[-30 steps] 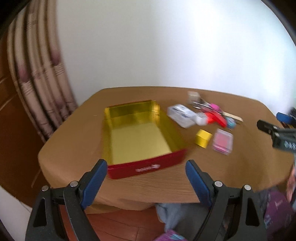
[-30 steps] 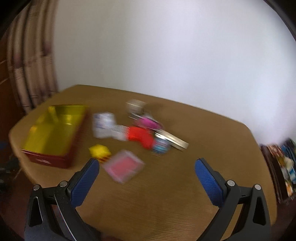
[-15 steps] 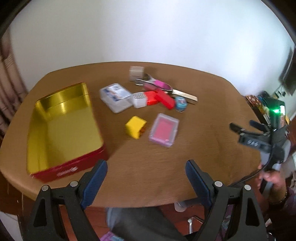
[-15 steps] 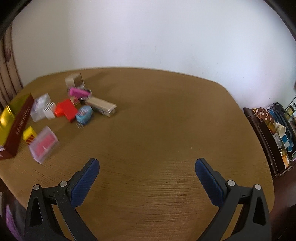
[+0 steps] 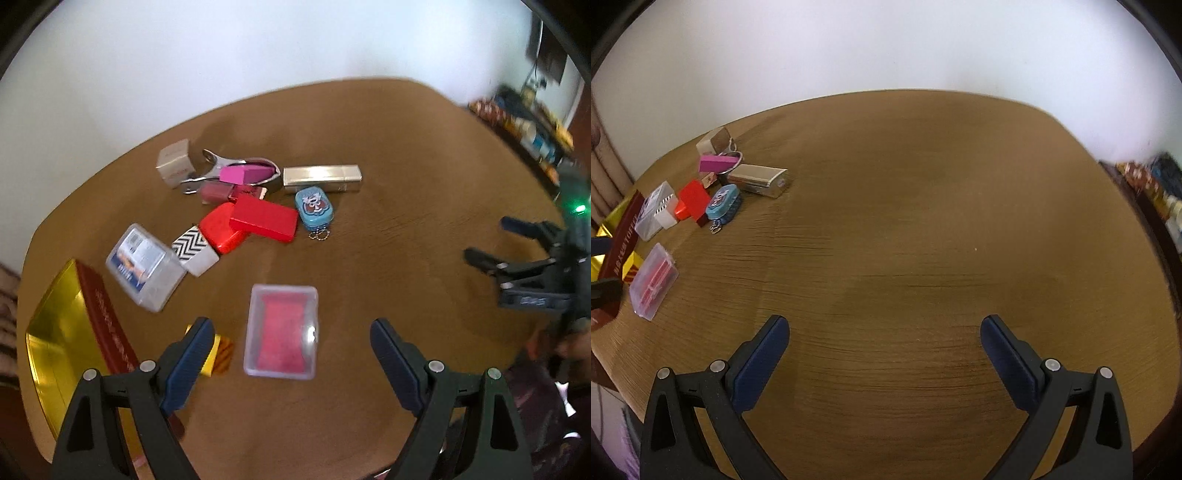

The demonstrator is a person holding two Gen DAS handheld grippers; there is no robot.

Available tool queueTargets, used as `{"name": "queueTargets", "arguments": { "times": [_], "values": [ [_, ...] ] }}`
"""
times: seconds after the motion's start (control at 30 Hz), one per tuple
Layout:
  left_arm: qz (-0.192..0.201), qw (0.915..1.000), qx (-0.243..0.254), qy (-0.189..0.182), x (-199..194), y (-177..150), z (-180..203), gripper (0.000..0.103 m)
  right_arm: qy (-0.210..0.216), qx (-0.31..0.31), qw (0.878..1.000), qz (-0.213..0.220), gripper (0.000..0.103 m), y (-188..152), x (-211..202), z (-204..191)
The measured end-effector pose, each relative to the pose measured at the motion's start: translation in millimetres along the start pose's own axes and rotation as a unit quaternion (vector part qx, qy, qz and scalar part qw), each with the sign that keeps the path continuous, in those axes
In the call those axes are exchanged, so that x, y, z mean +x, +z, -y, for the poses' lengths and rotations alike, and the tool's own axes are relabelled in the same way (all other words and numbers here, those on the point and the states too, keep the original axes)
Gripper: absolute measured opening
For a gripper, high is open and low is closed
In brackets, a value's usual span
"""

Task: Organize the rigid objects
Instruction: 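Reach the left tool to the clear pink-card case and grasp it, then carry the pink case over the tin with the left tool while the right tool reaches the yellow block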

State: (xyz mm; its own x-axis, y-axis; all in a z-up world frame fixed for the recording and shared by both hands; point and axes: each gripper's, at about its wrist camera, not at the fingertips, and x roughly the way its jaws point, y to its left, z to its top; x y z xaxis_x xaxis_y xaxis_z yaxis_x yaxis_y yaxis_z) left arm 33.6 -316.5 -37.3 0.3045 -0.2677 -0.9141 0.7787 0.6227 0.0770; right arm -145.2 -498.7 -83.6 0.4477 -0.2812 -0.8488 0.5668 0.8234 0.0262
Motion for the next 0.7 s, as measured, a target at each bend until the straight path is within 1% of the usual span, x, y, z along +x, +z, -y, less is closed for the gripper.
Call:
{"name": "queueTargets", "arguments": {
  "times": [0.1,0.2,0.3,0.37,0.43,0.5,0.53,0.63,0.7],
  "values": [
    [-0.03,0.9995,0.002,-0.008,19,7,-5,0.089,0.012,0.012,1.0,-0.005,0.103,0,3,9],
    [-0.058,0.9982,-0.002,-0.016,33,8,-14,0.089,0.008,0.004,1.0,-0.001,0.103,1,2,11],
    [-0.076,0.9964,-0.01,-0.037,45,7,-20,0.089,0.007,-0.001,1.0,-0.002,0.103,1,3,11],
    [-0.086,0.9957,-0.01,-0.033,53,6,-22,0.089,0.005,-0.004,1.0,-0.001,0.103,2,4,8],
    [-0.088,0.9951,-0.016,-0.041,58,4,-25,0.088,0.004,-0.006,1.0,-0.001,0.103,3,6,3],
    [-0.093,0.9943,-0.027,-0.045,64,3,-27,0.061,0.004,-0.006,1.0,0.0,0.103,3,7,2],
    [-0.08,0.9952,-0.034,-0.046,60,2,-28,0.055,0.004,-0.006,1.0,0.0,0.103,3,7,3],
    [-0.068,0.996,-0.044,-0.039,56,-5,-27,0.053,0.001,-0.009,1.0,0.001,0.103,4,8,2],
    [-0.06,0.996,-0.05,-0.043,51,-10,-25,0.053,0.0,-0.012,1.0,0.002,0.103,4,8,2]
  ]
}}
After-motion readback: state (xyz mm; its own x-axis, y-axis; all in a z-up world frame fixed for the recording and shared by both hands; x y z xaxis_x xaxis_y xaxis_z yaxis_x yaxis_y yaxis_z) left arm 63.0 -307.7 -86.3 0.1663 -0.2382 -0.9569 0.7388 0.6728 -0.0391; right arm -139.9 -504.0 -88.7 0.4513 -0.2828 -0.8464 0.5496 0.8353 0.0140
